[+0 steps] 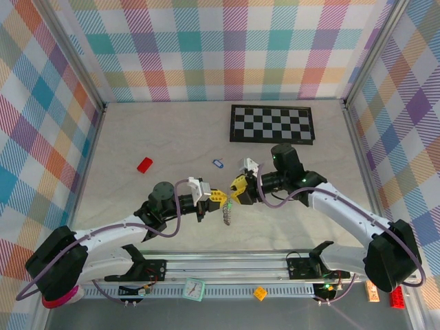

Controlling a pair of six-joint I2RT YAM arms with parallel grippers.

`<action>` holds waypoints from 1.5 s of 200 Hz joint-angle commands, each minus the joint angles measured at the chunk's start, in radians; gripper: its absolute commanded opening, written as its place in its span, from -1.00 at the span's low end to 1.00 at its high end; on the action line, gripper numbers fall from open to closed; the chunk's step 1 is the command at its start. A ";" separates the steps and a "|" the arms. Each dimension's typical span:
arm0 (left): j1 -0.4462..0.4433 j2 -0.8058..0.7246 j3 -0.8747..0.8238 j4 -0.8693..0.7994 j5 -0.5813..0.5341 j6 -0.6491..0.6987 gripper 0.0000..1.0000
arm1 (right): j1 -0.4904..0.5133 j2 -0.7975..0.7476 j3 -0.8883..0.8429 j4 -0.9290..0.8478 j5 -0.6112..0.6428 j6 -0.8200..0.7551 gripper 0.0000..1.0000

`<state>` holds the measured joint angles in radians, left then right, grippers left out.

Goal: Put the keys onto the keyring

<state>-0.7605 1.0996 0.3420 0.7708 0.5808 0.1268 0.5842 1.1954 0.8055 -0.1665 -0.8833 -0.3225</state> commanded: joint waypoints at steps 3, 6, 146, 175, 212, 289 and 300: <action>0.003 -0.004 -0.004 0.093 0.039 0.010 -1.00 | 0.006 0.016 0.016 -0.043 -0.004 -0.068 -0.30; 0.003 -0.002 -0.003 0.092 0.040 0.010 -1.00 | 0.006 0.016 0.015 -0.048 0.000 -0.076 -0.31; 0.003 0.002 -0.001 0.102 0.056 -0.007 -1.00 | 0.049 0.062 0.039 -0.036 -0.015 -0.121 -0.75; 0.003 -0.012 0.008 0.034 -0.014 0.007 -0.85 | 0.049 0.045 0.044 -0.068 0.000 -0.139 -1.00; 0.004 -0.066 0.062 -0.201 -0.071 0.087 -0.41 | 0.054 0.039 0.102 -0.228 0.103 -0.227 -1.00; 0.003 -0.054 0.153 -0.388 -0.071 0.169 -0.53 | 0.155 0.147 0.315 -0.533 0.353 -0.331 -1.00; 0.004 -0.051 0.158 -0.394 -0.069 0.172 -0.60 | 0.168 0.147 0.323 -0.534 0.356 -0.342 -1.00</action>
<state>-0.7605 1.0393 0.4633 0.4149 0.5041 0.2630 0.7280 1.3388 1.0851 -0.6201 -0.5514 -0.6113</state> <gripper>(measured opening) 0.229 0.046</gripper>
